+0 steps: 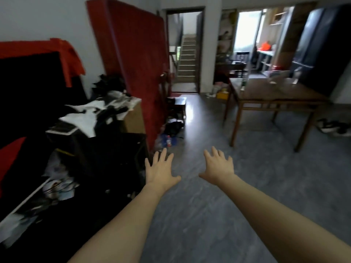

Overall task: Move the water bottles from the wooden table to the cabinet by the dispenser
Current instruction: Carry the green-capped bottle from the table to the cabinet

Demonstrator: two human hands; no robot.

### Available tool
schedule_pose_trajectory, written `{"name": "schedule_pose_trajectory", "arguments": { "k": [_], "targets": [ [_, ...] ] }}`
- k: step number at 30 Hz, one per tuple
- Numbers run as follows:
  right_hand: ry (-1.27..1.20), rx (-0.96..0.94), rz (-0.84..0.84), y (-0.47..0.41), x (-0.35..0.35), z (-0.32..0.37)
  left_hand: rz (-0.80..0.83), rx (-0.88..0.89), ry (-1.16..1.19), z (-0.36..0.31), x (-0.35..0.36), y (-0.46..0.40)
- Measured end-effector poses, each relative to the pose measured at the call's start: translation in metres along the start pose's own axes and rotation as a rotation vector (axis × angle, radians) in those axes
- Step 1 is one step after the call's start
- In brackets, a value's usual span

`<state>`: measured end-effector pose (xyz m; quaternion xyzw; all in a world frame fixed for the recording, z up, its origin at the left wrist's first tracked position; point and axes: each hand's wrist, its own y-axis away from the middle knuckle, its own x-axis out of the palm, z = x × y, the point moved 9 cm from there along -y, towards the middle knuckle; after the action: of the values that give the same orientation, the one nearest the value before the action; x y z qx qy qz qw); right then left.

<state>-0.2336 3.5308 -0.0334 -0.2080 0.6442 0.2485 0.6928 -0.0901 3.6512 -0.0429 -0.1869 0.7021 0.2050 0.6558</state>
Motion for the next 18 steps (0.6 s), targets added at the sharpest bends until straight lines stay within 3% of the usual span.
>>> {"name": "schedule_pose_trajectory", "arguments": {
  "k": [5,9,18],
  "targets": [
    [-0.031,0.171,-0.006,-0.009,-0.007,-0.138,0.006,0.128,-0.003,-0.132,0.009,-0.053],
    [-0.033,0.251,-0.021,-0.016,-0.006,-0.21,-0.013,0.248,0.001,-0.216,0.013,-0.084],
    [-0.037,0.397,0.033,-0.057,0.014,-0.318,0.027,0.397,-0.037,-0.312,0.035,-0.169]
  ]
}}
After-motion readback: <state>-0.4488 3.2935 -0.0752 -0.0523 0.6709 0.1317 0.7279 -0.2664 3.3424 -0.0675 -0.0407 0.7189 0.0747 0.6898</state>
